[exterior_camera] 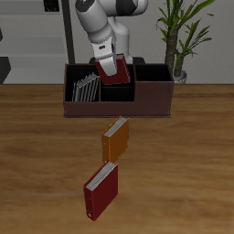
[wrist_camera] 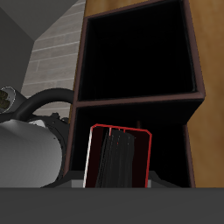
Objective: Place the striped book into the back desk caddy's left compartment and place the right red book into the back desk caddy's back compartment and place the orange book into the back desk caddy's front compartment
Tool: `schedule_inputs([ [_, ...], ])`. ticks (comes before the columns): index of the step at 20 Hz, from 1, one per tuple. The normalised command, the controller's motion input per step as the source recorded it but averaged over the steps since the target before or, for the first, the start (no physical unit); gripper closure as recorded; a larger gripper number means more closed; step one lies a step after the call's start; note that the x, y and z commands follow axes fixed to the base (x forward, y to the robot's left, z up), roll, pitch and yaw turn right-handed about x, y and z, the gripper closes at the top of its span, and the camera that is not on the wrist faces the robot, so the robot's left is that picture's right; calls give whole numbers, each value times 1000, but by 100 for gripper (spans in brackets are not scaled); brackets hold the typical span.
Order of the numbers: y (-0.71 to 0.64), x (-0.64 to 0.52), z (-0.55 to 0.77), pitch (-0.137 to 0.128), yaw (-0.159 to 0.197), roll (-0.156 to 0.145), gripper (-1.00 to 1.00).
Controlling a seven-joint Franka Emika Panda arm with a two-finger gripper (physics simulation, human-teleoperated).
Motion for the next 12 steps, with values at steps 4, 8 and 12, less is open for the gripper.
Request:
schedule_inputs([
  [4,3,-13,-222,48,15,6,100],
  [8,20,-32,-122,35,14,8,100],
  [12,25,-51,-165,53,2,5,100],
])
